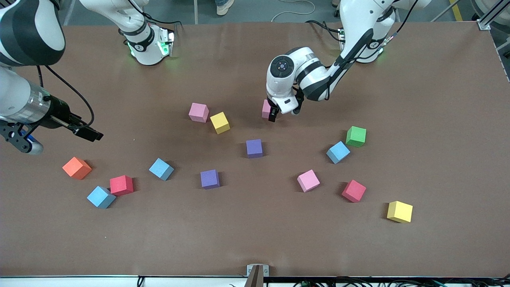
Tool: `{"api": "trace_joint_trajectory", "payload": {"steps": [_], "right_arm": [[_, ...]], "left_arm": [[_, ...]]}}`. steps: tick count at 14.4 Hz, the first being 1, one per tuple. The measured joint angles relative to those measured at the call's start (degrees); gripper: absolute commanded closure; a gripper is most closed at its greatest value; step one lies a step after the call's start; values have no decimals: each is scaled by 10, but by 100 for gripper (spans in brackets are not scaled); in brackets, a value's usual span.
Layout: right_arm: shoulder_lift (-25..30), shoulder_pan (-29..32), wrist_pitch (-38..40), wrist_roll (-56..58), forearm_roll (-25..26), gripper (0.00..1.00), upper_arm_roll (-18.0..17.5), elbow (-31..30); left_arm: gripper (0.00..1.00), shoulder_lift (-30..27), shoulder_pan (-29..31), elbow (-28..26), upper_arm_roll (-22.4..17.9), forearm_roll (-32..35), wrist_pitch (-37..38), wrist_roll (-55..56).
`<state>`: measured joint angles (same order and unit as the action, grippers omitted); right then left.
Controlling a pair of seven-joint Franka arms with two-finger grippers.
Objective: Arrange 11 blocks into digit 3
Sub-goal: 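Grasp the pink cube with the left gripper while the right gripper reaches yellow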
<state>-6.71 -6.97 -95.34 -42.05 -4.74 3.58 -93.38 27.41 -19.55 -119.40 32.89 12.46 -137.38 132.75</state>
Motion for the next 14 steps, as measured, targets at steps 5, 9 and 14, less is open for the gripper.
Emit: {"api": "trace_joint_trajectory", "payload": {"steps": [5, 9, 14], "right_arm": [[9, -21, -47, -95, -2, 0, -3, -54], [52, -33, -116, -117, -2, 0, -3, -148], [61, -53, -176, -174, -2, 0, -4, -217]], "left_arm": [[0, 5, -25, 0, 0, 2, 0, 22], [31, 23, -29, 0, -1, 37, -8, 25], [78, 32, -29, 10, -2, 90, -19, 10]]}}
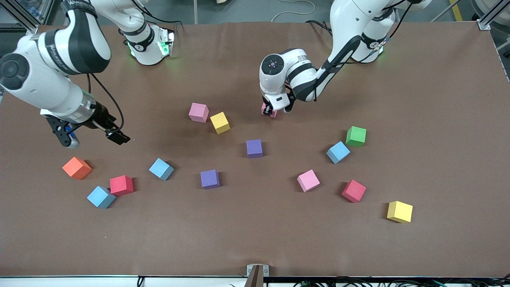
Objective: Arrange 11 blocks into digit 3
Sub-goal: 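Grasp the pink cube with the left gripper while the right gripper reaches yellow, then set the pink cube down with the left gripper while the right grasps yellow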
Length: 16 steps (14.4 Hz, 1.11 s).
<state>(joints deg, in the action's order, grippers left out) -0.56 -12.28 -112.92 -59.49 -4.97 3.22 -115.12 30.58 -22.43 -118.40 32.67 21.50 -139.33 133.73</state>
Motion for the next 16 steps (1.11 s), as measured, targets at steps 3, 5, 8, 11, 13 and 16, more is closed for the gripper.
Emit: {"api": "trace_joint_trajectory", "payload": {"steps": [3, 5, 8, 11, 13, 16], "right_arm": [[0, -55, -2, -111, 0, 0, -2, -2], [0, -98, -9, -185, 0, 0, -4, -2], [0, -133, -17, -234, 0, 0, -4, -3], [-3, -144, -18, -239, 0, 0, -4, -11], [-11, -150, -26, -240, 0, 0, -4, -17], [-32, -155, -53, -240, 0, 0, -4, -23]], "left_arm": [[86, 0, -8, 13, 3, 24, 0, -100], [84, 0, -32, 20, 5, 24, 4, -176], [81, 0, -72, 33, 5, 27, 23, -273], [80, 0, -78, 36, 5, 28, 26, -372], [79, 0, -77, 36, 3, 29, 27, -443], [74, 0, -77, 37, 2, 29, 28, -523]]}}
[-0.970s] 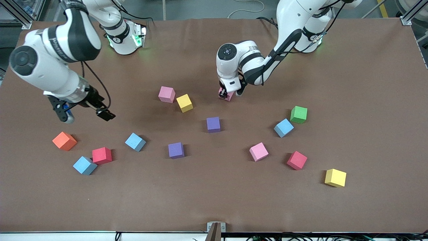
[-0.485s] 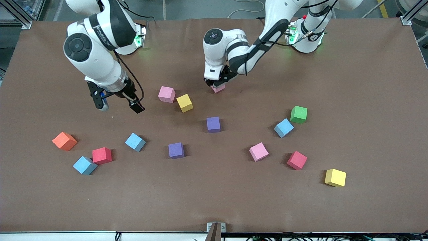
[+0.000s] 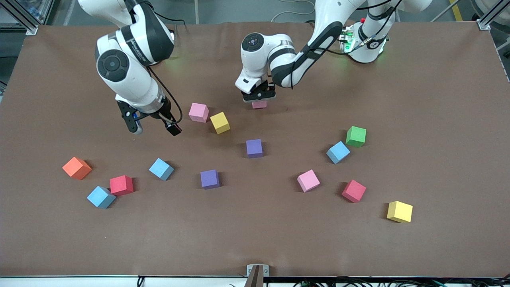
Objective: Arrange 11 blocks into digit 3
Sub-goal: 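Set the pink cube down with the left gripper while the right grasps yellow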
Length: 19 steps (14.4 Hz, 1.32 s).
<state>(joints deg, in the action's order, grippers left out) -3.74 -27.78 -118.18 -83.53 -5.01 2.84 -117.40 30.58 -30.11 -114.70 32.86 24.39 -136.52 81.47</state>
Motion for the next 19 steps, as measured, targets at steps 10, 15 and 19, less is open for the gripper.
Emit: {"api": "trace_joint_trajectory", "payload": {"steps": [10, 15, 19], "right_arm": [[-66, -39, -85, -7, 0, 0, 0, -34], [-66, -41, -85, -10, 0, 0, 0, -33], [-66, -41, -85, -12, 0, 0, 0, -33]], "left_arm": [[54, 51, -25, 57, -4, 37, 53, -43], [0, 56, -25, 58, -4, 38, 53, -26], [0, 56, -24, 68, -4, 39, 67, -25]]}}
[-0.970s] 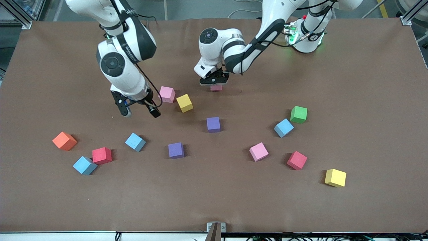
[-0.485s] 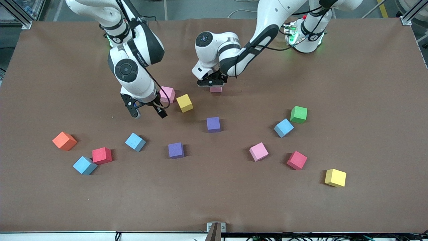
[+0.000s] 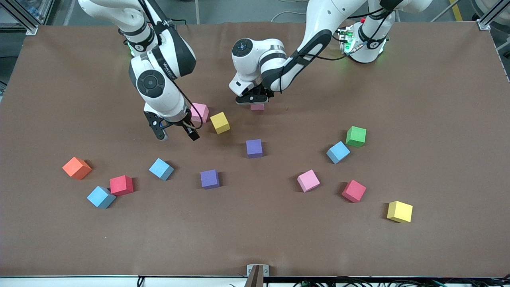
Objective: Arrange 11 blocks into digit 3
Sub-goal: 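Set the pink cube down with the left gripper while the right grasps yellow, then grasp the purple cube with the left gripper while the right lifts yellow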
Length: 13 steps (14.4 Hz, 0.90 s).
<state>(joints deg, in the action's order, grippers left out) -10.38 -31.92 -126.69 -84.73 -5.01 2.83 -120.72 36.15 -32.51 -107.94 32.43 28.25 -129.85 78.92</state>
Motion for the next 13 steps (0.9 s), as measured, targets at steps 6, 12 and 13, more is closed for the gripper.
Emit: {"api": "trace_joint_trajectory", "payload": {"steps": [6, 12, 13], "right_arm": [[-16, -25, -27, -55, 0, 0, 0, -1], [-71, -95, -82, -125, 0, 0, -1, -8], [-75, -103, -99, -132, 0, 0, -1, -15]], "left_arm": [[0, -25, 41, 64, -1, 0, 56, 3], [1, 0, 137, 167, -5, 0, 77, -27], [1, 19, 146, 187, -5, 0, 77, -38]]}}
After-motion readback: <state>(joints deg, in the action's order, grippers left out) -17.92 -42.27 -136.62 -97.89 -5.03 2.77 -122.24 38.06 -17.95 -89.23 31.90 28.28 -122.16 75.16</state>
